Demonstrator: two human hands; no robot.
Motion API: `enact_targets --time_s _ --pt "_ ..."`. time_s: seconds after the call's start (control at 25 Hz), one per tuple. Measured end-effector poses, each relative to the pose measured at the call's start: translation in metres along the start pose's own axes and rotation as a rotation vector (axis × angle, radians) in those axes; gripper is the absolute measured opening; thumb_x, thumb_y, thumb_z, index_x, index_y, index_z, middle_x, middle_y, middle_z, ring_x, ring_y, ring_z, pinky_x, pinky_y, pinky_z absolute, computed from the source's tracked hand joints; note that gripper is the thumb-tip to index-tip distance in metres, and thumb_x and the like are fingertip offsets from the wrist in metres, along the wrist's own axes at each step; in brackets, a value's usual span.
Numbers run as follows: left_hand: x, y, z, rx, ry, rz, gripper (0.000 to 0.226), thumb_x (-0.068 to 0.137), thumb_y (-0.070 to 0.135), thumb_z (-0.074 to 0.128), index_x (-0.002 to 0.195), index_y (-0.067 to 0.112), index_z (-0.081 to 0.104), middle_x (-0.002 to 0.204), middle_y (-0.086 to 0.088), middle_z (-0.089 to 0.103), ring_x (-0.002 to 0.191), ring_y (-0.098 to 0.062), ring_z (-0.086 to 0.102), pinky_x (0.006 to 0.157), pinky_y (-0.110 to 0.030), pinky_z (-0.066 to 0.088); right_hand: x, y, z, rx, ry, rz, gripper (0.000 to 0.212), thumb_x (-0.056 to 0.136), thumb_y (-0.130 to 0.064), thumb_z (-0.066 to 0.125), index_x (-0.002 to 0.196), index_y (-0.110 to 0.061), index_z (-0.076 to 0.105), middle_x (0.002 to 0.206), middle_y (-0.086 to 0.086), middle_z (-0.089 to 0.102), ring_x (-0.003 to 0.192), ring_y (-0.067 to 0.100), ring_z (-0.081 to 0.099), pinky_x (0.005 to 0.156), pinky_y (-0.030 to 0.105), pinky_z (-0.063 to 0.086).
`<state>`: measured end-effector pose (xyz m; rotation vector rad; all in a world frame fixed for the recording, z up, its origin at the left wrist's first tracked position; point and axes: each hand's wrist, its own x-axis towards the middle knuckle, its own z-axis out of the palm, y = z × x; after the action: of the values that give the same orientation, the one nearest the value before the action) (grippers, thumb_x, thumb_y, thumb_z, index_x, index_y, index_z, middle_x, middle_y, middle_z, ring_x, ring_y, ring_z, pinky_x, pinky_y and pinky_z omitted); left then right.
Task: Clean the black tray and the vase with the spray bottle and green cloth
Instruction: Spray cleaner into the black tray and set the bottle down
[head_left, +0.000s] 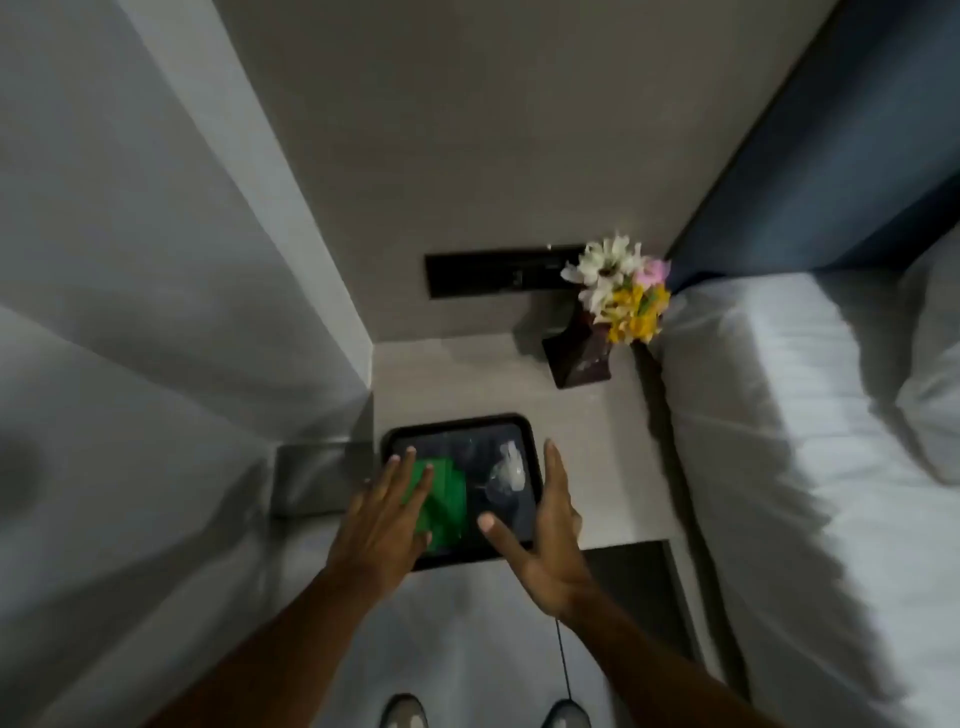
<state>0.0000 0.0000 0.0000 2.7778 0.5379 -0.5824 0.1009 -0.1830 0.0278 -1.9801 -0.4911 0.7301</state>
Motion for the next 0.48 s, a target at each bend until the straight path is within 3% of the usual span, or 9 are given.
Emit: enact_targets --time_s 0.08,0.16,0.28,0.36,0.48 --pt "0.023 -0.005 0.040 0.026 0.043 0.006 0.074 0.094 0.037 0.051 0.154 0.020 0.012 0.164 -0.009 -0.001 0.152 -0.029 0.005 0.119 -0.045 0.017 0.027 0.025 0.022 0.156 0.119 -0.031 0.105 0.078 -0.059 0.068 0.157 -0.031 0.004 0.161 -0.019 0.020 0.149 0.012 0.025 0.120 0.040 0.030" --pt "0.037 -0.010 0.066 0.052 0.121 0.035 0.069 0.085 0.030 0.068 0.146 0.015 0.040 0.157 -0.016 0.032 0.141 -0.035 0.037 0.112 -0.050 0.032 0.051 0.038 0.033 0.231 0.161 -0.065 0.089 0.089 -0.043 0.065 0.157 -0.022 0.012 0.160 -0.009 0.030 0.146 0.009 0.032 0.117 0.041 0.036" --pt "0.038 -0.011 0.094 0.047 0.155 0.071 0.066 0.069 0.023 0.083 0.130 0.010 0.061 0.140 -0.020 0.054 0.122 -0.039 0.058 0.099 -0.050 0.048 0.059 0.050 0.039 0.179 0.201 -0.210 0.055 0.097 -0.025 0.055 0.148 -0.010 0.037 0.138 0.007 0.057 0.125 0.017 0.057 0.103 0.043 0.049" --pt "0.044 -0.014 0.092 0.053 0.163 0.089 0.067 0.068 0.023 0.083 0.130 0.010 0.061 0.140 -0.022 0.054 0.121 -0.041 0.059 0.098 -0.050 0.049 0.073 0.046 0.028 0.210 0.177 -0.213 0.035 0.099 -0.019 0.052 0.134 -0.013 0.049 0.118 0.013 0.064 0.107 0.023 0.064 0.093 0.044 0.055" --pt "0.050 -0.007 0.083 0.087 -0.007 0.040 0.067 0.087 0.035 0.061 0.148 0.019 0.037 0.160 -0.015 0.025 0.141 -0.036 0.037 0.111 -0.043 0.036 0.101 0.039 -0.001 0.541 0.355 0.098 0.016 0.102 -0.013 0.047 0.114 -0.022 0.054 0.106 0.009 0.067 0.100 0.022 0.065 0.095 0.042 0.054"
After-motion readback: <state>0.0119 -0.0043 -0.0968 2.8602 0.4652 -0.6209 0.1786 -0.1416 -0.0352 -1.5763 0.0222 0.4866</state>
